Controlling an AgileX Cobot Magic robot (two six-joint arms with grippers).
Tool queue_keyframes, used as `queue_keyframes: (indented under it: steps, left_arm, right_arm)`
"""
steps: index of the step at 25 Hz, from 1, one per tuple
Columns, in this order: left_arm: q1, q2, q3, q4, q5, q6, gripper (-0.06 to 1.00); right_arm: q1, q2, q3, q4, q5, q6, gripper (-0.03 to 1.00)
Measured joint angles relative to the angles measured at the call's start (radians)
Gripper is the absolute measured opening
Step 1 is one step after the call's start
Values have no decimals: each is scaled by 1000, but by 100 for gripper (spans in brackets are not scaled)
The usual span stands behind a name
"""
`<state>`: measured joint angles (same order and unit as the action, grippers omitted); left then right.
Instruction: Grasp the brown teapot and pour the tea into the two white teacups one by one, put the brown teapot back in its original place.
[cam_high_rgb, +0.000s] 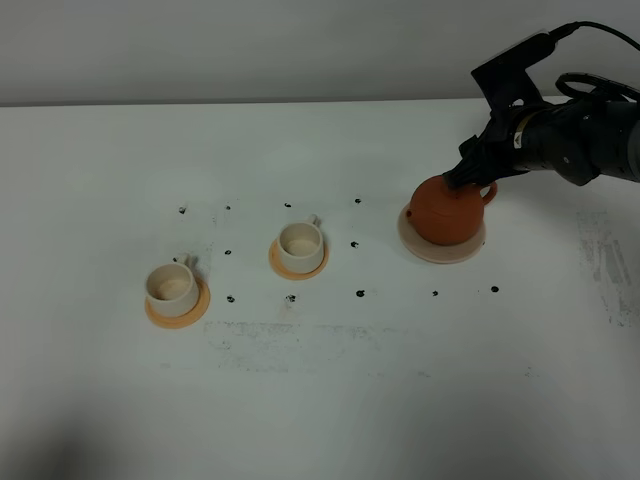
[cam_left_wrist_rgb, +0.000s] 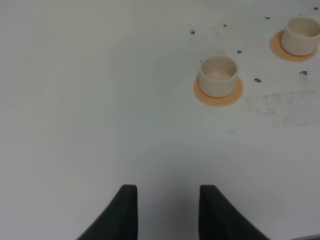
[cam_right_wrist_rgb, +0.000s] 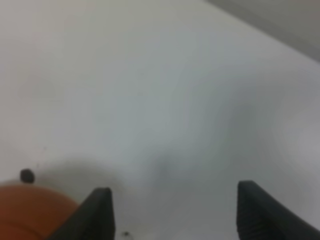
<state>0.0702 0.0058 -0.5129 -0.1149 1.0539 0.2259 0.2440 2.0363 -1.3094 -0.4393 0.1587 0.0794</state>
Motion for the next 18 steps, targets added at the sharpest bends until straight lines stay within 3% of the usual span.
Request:
queue_keyframes:
  steps: [9, 18]
  left_arm:
    - [0, 0, 0, 0, 0, 0, 31]
    - [0, 0, 0, 0, 0, 0, 31]
  right_arm:
    - [-40, -69, 16, -20, -79, 48, 51]
    - [-117, -189, 215, 31, -318, 48, 51]
